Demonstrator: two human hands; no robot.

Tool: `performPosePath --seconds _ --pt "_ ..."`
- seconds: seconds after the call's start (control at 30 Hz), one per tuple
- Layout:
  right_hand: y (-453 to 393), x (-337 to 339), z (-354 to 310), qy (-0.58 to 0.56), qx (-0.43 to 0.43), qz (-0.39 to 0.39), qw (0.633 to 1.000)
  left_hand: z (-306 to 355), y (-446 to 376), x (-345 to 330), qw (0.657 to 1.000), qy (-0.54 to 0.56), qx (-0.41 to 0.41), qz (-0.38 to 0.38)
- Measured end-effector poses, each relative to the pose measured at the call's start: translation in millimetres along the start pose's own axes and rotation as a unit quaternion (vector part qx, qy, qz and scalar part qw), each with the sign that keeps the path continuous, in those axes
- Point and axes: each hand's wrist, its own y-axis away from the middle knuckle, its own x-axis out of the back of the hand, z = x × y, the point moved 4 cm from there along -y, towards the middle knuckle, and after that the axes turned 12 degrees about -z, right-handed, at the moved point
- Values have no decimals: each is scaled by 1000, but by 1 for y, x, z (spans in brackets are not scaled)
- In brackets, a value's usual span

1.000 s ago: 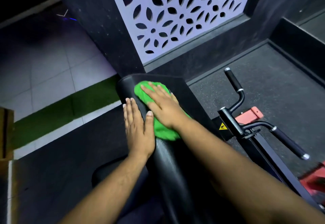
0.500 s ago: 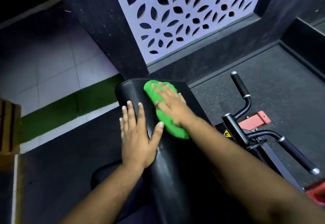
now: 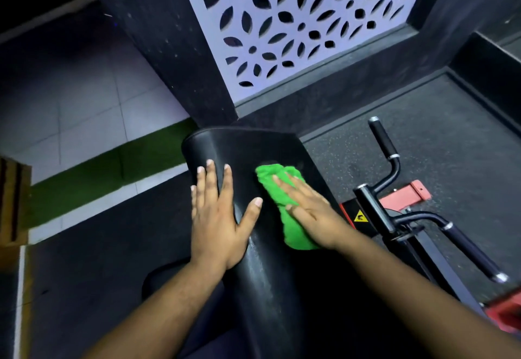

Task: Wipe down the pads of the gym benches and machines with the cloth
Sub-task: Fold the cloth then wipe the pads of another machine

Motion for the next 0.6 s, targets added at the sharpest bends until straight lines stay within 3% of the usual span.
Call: performPosePath --seconds 0.13,0.23,0.33,0.47,0.53,0.6 --pt "-37 21 62 34 -152 19 988 -1 -1 -1 1000 5 -2 7" --pt "-113 46 43 13 -205 62 977 -1 -3 -1 1000 8 -5 16" --pt "-137 45 -20 -22 -155 82 984 -1 -1 -1 999 34 -14 27" --pt "-68 1 -85 -2 27 11 1000 -4 -1 -4 995 79 -34 41" --pt "-62 -3 -82 19 49 11 999 -7 -1 -4 993 102 -37 52" --pt "-96 14 -80 42 11 17 999 -8 -1 -6 989 121 -45 69"
